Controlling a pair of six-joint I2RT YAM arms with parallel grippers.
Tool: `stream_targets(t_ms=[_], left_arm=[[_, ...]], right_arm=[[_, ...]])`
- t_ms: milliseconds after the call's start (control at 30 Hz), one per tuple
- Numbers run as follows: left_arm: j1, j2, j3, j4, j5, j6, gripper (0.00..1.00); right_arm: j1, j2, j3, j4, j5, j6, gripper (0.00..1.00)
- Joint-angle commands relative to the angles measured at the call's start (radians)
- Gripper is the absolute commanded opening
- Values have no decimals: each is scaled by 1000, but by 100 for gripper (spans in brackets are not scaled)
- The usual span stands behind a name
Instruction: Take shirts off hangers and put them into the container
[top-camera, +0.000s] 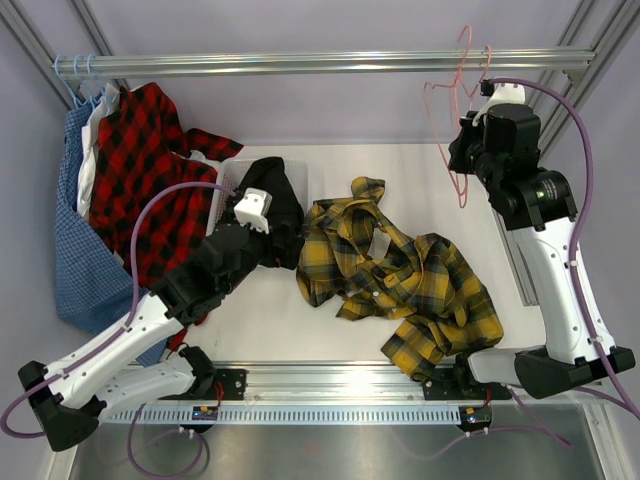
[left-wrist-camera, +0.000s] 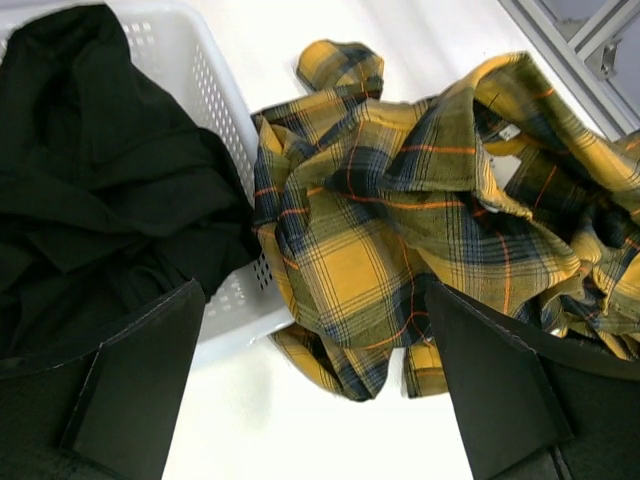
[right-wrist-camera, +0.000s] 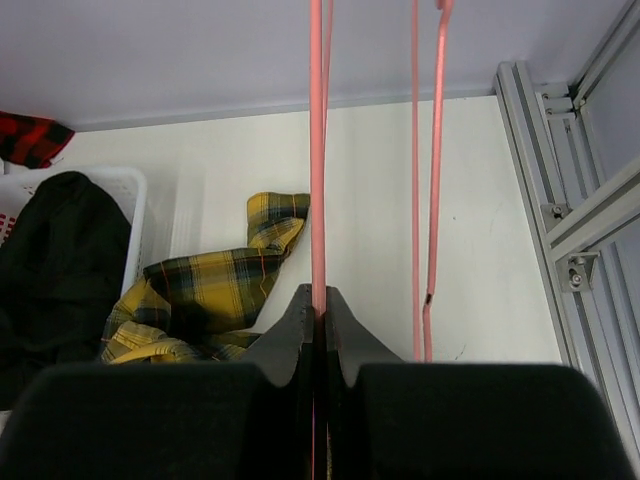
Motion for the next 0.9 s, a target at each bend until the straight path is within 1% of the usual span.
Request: stream_targets(t_ms=[0, 267, 367, 600, 667, 700, 733, 767, 800, 833, 867], left_arm=[[-7, -12, -16, 29, 40, -36, 99], [-53, 37, -7, 63, 76, -35, 99], [-79, 73, 7, 83, 91, -33, 99], [-137, 206, 72, 129, 111, -16, 99], [-154, 255, 95, 142, 109, -16, 99], [-157, 272, 101, 165, 109, -12, 99], [-162, 286, 105, 178, 106, -10, 99], [-165, 315, 116, 205, 103, -7, 99], [-166, 329, 121, 218, 102, -6, 99], [-166, 343, 136, 228, 103, -7, 99], [-168, 375, 145, 236, 103, -13, 99]], right_arm=[[-17, 3, -46, 78, 25, 40, 0], [-48, -110, -252, 100, 40, 89, 0], [-63, -139, -295, 117, 43, 95, 0], [-112, -158, -300, 121, 22, 79, 3], [-117, -161, -282, 121, 10, 69, 14], [-117, -164, -272, 109, -13, 62, 23], [-117, -168, -265, 104, -30, 56, 33], [-117, -185, -254, 89, -76, 46, 56], [-117, -198, -251, 81, -98, 45, 67], [-117, -210, -248, 69, -118, 43, 82], [-117, -225, -251, 60, -151, 37, 88]])
